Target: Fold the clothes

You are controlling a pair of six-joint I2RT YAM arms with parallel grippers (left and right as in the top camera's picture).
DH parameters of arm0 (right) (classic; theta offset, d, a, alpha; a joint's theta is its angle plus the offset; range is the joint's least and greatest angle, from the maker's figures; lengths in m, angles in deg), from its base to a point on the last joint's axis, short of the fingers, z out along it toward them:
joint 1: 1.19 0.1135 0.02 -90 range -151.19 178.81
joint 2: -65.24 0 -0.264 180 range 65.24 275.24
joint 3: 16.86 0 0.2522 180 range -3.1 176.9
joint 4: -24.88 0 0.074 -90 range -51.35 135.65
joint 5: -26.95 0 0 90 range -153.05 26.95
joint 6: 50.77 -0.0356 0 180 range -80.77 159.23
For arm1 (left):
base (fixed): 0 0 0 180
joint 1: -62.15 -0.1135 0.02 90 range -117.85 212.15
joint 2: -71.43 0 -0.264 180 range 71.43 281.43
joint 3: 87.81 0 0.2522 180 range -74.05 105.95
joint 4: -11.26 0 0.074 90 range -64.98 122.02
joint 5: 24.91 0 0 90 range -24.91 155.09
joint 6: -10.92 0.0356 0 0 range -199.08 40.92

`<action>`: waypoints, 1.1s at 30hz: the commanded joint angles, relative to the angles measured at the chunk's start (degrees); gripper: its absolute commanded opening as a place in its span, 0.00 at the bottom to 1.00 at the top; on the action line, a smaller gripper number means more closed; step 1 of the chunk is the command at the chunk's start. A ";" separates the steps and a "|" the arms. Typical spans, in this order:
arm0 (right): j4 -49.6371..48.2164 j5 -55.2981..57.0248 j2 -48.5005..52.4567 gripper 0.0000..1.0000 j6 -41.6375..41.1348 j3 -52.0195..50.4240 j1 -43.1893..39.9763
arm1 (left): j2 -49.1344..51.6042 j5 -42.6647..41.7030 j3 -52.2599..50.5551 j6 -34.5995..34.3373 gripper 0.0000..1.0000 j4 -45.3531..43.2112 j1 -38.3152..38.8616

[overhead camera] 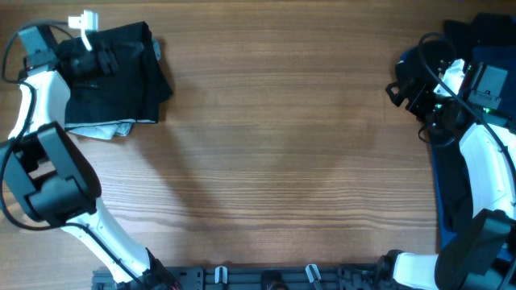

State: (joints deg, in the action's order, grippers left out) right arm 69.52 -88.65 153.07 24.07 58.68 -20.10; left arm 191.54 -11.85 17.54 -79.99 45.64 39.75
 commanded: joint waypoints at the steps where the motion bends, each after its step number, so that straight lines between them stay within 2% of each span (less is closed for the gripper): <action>1: -0.20 0.37 -0.72 1.00 -0.02 0.79 0.09 | 1.70 4.74 -0.13 -20.24 0.12 -15.82 0.48; 3: -0.20 0.35 -0.72 1.00 -0.02 0.79 0.09 | 3.21 11.98 -0.13 -22.16 0.13 -19.89 1.66; 6: -0.20 0.35 -0.72 1.00 -0.02 0.79 0.09 | 6.29 18.56 -0.13 -22.14 0.15 -23.74 2.69; 10: -0.20 0.35 -0.72 1.00 0.00 0.79 0.09 | 16.15 22.38 -0.13 -22.32 0.17 -26.51 2.62; 11: -0.20 0.35 -0.72 1.00 -0.02 0.79 0.09 | 18.51 22.40 -0.13 -22.34 0.20 -26.84 2.51; 14: -0.17 0.37 -0.72 0.99 -0.02 0.79 0.09 | 21.18 20.98 -0.13 -24.50 0.20 -28.92 2.25; 15: -0.20 0.35 -0.72 1.00 -0.02 0.79 0.09 | 20.94 18.01 -0.11 -26.05 0.18 -32.15 2.25; 17: -0.20 0.35 -0.72 1.00 -0.02 0.79 0.09 | 18.16 10.56 0.00 -38.16 0.14 -44.19 2.19; 19: -0.20 0.35 -0.72 1.00 -0.02 0.79 0.09 | 12.24 8.57 0.00 -48.50 0.14 -52.74 2.27; 21: -0.20 0.35 -0.72 1.00 -0.04 0.79 0.09 | 5.20 8.61 0.00 -51.08 0.17 -53.11 2.43; 26: -0.20 0.35 -0.72 1.00 -0.02 0.79 0.09 | -7.19 9.88 0.00 -52.30 0.18 -43.25 2.36; 28: -0.20 0.35 -0.72 1.00 -0.02 0.79 0.09 | -10.43 14.34 0.00 -51.08 0.20 -30.21 2.38; 29: -0.20 0.37 -0.72 1.00 -0.02 0.79 0.09 | -11.15 17.40 0.00 -47.19 0.21 -24.46 2.43; 30: -0.17 0.37 -0.72 0.99 -0.02 0.79 0.09 | -12.09 23.47 0.00 -42.80 0.21 -15.89 2.64; 31: -0.17 0.37 -0.72 1.00 -0.02 0.79 0.09 | -13.75 34.42 0.00 -34.88 0.22 -3.50 3.65; 33: -0.20 0.37 -0.72 1.00 -0.02 0.79 0.09 | -16.24 52.78 0.00 -26.43 0.27 9.27 6.36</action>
State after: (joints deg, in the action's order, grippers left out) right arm 69.43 -88.63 153.07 24.07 58.68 -20.13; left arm 179.67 13.98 18.42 -122.59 43.93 42.79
